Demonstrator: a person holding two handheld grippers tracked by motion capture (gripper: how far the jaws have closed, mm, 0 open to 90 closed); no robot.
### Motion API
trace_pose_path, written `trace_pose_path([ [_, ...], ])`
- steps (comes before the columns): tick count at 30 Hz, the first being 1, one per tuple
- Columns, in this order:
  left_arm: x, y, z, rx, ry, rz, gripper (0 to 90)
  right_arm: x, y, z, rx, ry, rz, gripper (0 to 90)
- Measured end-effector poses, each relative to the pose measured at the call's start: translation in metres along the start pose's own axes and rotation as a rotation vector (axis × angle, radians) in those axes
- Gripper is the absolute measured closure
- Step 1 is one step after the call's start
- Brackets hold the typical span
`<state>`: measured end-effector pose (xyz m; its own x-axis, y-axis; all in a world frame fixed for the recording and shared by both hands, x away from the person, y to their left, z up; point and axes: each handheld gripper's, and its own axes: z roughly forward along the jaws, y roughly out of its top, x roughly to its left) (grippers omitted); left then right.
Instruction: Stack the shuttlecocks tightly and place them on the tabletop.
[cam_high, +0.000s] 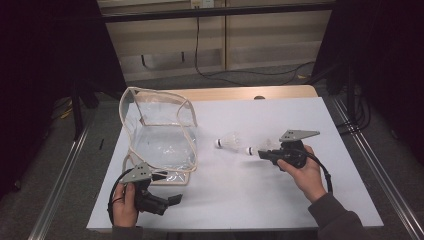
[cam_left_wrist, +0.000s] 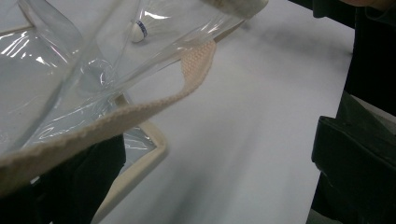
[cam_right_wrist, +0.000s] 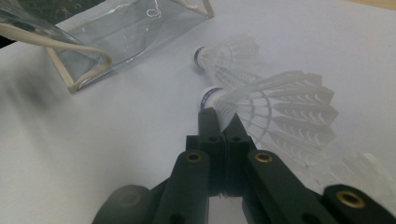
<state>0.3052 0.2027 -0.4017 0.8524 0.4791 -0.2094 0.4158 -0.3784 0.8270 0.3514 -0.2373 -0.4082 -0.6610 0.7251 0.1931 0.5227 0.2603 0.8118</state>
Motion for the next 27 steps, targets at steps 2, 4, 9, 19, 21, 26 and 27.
trace_pose_path([
  [2,0.000,0.000,0.000,-0.001,-0.001,-0.001,3.1,-0.001,0.001,0.001,-0.001,-0.006,0.005,89.2],
  [4,0.000,0.000,0.000,-0.001,-0.001,-0.001,3.1,-0.002,0.002,0.002,-0.002,-0.012,0.005,89.2],
  [9,0.000,0.000,0.000,0.000,-0.002,-0.001,3.1,-0.005,0.005,0.004,-0.001,-0.021,0.009,89.2],
  [19,0.000,0.000,0.000,0.001,0.000,0.001,3.0,-0.010,0.009,0.008,-0.014,-0.027,0.034,89.2],
  [21,0.000,0.000,0.000,0.001,0.000,0.001,3.0,-0.010,0.010,0.009,-0.010,-0.033,0.028,89.2],
  [26,0.000,0.000,0.000,0.001,-0.001,0.000,3.0,-0.011,0.013,0.012,-0.014,-0.044,0.023,89.2],
  [27,0.000,0.000,0.000,0.001,-0.001,0.000,3.1,-0.011,0.013,0.012,-0.010,-0.043,0.022,89.2],
])
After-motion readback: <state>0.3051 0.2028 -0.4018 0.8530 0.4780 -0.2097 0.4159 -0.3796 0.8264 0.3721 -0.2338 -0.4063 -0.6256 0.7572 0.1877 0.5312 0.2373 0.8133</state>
